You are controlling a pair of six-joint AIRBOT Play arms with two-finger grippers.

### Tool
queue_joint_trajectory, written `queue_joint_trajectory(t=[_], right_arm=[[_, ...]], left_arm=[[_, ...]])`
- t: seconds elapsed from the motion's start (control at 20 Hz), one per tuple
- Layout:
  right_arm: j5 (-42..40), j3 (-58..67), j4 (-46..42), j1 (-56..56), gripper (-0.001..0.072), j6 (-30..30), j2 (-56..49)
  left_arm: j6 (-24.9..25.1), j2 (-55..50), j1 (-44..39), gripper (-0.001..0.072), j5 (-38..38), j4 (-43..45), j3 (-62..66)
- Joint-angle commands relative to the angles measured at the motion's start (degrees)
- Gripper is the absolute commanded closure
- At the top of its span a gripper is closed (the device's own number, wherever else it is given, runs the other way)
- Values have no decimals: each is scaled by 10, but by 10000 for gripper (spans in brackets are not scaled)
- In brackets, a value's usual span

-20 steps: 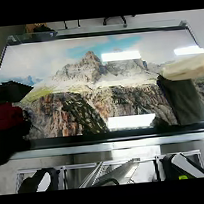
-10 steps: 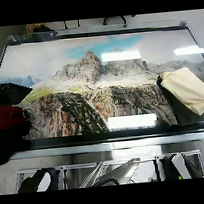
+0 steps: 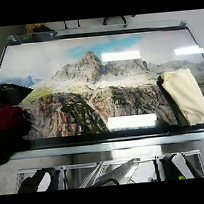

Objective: Fold the shirts.

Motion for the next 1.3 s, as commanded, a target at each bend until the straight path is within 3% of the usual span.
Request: queue_joint_trajectory(t=[0.0, 0.1, 0.2, 0.3, 0.45, 0.7, 0.95, 1.25], right_arm=[[-69, 54, 136, 1, 675, -84, -4], [-104, 66, 336, 4, 685, -205, -4], [-91, 66, 430, 40, 685, -273, -4], [-59, 61, 415, 131, 686, -292, -4], [-53, 26, 311, 333, 686, -279, -4], [-97, -39, 132, 625, 686, -220, -43], [-95, -39, 161, 676, 685, -220, -112], [-96, -39, 165, 676, 685, -220, -168]], left_arm=[[0, 0, 0, 693, 19, -1, 0], [-1, 0, 0, 693, 45, -1, 0], [-10, 0, 0, 693, 61, -1, 0], [-31, 0, 0, 693, 46, -2, 0], [-40, 26, -10, 693, 23, -14, -34], [-50, 136, -89, 694, 68, -30, -267], [-51, 183, -164, 693, 110, -31, -379], [-73, 192, -223, 693, 135, -31, -390]])
